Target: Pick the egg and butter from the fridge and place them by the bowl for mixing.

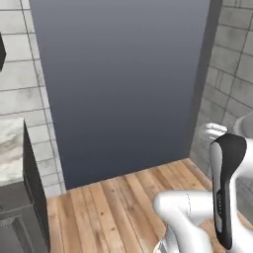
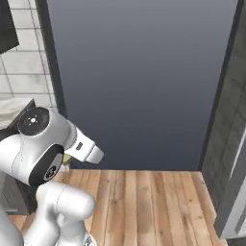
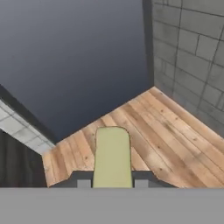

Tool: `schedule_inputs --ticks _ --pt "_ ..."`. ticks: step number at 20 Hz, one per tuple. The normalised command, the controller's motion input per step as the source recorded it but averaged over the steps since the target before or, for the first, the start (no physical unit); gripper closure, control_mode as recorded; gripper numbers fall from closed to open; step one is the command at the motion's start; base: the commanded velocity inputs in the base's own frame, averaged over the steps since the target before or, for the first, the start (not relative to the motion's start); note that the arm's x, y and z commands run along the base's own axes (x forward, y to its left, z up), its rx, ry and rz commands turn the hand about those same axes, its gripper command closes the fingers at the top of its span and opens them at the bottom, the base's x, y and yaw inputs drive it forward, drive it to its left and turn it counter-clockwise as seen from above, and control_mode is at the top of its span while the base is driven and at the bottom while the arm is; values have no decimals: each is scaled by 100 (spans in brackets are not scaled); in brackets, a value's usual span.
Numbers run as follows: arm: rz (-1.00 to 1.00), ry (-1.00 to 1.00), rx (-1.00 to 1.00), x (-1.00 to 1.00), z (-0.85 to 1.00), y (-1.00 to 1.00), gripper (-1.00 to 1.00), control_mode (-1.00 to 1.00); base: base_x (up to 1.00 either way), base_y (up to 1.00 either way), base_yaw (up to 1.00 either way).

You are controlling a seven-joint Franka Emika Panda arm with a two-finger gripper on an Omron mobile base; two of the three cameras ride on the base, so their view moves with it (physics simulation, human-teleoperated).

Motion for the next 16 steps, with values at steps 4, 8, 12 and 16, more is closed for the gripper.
schedule_inputs --ticks 4,8,12,16 --pt "0 0 0 0 0 0 100 100 -24 33 93" --pt "0 0 0 0 0 0 100 100 -17 96 62" --pt "0 0 0 0 0 0 100 100 1 100 34" --pt "0 0 0 0 0 0 100 100 -17 100 5"
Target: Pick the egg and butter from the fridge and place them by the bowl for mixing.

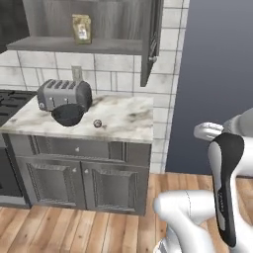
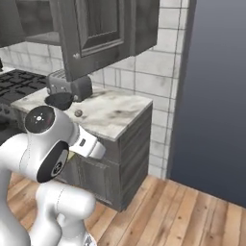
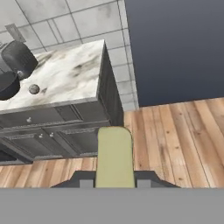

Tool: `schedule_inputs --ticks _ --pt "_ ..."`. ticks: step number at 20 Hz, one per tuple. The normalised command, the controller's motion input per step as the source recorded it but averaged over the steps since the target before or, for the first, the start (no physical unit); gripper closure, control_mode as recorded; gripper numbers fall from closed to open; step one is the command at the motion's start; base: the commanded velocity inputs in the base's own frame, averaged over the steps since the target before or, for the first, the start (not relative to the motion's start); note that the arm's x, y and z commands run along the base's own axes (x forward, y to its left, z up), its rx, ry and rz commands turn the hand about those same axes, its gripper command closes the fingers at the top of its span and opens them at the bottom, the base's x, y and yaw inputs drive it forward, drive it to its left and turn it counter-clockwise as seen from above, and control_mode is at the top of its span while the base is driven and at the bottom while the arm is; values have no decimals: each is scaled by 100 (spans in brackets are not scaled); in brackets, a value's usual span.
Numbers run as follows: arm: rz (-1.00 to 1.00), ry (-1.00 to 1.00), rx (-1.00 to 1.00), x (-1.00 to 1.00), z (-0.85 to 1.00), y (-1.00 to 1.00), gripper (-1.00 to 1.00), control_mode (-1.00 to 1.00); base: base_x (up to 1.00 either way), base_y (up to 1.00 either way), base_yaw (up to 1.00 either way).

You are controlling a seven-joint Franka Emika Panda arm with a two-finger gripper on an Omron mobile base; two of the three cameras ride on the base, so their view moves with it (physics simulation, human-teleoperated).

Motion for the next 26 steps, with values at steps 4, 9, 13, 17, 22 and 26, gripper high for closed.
schedule_inputs --ticks 4,9,13,17,22,26 --pt "0 0 0 0 0 0 100 100 -86 89 -11" --pt "0 0 0 0 0 0 100 100 -67 90 -7" --pt "0 0 0 0 0 0 100 100 0 100 0" --pt "0 0 0 0 0 0 100 100 3 100 2" --pt "0 0 0 0 0 0 100 100 42 38 2" --pt "0 0 0 0 0 0 100 100 93 0 0"
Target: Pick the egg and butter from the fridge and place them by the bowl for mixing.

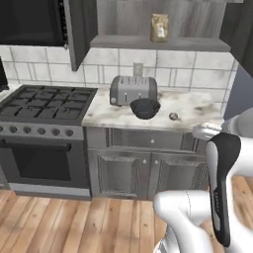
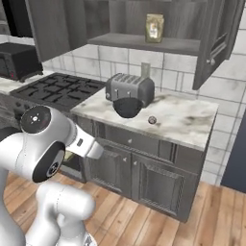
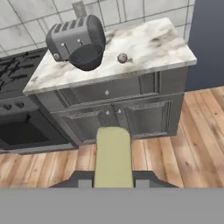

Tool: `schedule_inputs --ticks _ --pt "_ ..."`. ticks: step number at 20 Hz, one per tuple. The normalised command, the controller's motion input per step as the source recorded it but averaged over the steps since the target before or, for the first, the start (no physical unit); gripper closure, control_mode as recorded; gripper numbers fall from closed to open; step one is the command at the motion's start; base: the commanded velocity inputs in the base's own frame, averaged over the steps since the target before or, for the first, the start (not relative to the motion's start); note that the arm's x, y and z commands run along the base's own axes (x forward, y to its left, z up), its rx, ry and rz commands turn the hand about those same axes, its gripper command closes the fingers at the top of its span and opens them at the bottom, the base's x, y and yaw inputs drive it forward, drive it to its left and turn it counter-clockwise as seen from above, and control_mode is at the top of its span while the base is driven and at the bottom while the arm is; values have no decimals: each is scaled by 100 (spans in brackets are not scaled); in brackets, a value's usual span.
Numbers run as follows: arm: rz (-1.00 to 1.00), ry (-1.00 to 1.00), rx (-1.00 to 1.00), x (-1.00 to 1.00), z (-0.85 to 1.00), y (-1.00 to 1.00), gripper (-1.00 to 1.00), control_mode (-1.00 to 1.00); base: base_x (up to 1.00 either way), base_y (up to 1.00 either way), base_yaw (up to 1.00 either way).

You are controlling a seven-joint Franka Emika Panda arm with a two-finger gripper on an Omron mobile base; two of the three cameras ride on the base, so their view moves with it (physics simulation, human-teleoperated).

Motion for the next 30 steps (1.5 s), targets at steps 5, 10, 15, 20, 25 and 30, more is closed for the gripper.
schedule_inputs --ticks 5,10,15,20,25,30 --pt "0 0 0 0 0 0 100 100 100 0 -7" --pt "0 0 0 0 0 0 100 100 100 0 -14" --pt "0 0 0 0 0 0 100 100 90 3 -13" --pt "0 0 0 0 0 0 100 100 58 24 -4" --pt "0 0 0 0 0 0 100 100 6 14 4" --pt "0 2 0 11 -3 0 100 -100 0 0 0"
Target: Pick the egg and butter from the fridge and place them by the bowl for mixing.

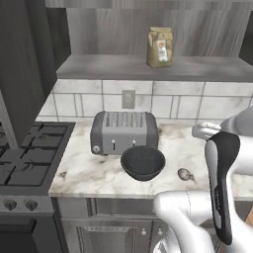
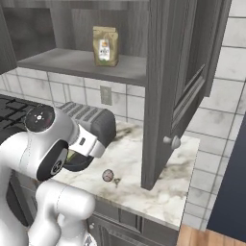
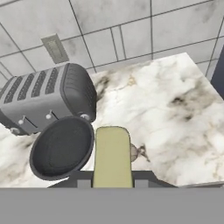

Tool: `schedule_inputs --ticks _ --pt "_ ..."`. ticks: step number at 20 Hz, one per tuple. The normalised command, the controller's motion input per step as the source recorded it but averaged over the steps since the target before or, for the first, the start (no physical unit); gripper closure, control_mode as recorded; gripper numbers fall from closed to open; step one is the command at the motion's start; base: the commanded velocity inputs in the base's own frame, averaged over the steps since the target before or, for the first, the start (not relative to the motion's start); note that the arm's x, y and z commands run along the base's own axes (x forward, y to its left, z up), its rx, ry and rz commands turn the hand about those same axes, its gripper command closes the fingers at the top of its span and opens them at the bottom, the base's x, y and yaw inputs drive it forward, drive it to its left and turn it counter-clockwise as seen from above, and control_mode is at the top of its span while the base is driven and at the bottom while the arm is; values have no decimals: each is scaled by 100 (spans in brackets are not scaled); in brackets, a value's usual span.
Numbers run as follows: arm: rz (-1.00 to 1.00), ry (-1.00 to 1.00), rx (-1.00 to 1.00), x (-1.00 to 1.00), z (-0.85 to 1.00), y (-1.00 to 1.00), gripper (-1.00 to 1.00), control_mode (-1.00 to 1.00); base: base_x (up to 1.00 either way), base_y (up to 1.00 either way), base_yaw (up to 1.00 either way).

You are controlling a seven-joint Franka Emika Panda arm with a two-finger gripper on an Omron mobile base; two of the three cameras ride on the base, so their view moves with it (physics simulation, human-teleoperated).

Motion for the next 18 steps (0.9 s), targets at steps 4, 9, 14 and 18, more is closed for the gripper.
schedule_inputs --ticks 4,9,14,18 --pt "0 3 -5 35 -11 6 100 -100 0 0 0" --pt "0 1 -11 30 -46 6 100 -100 0 0 0" --pt "0 0 -8 27 -65 11 100 -100 0 0 0" --pt "0 0 -6 42 -38 0 100 -100 0 0 0"
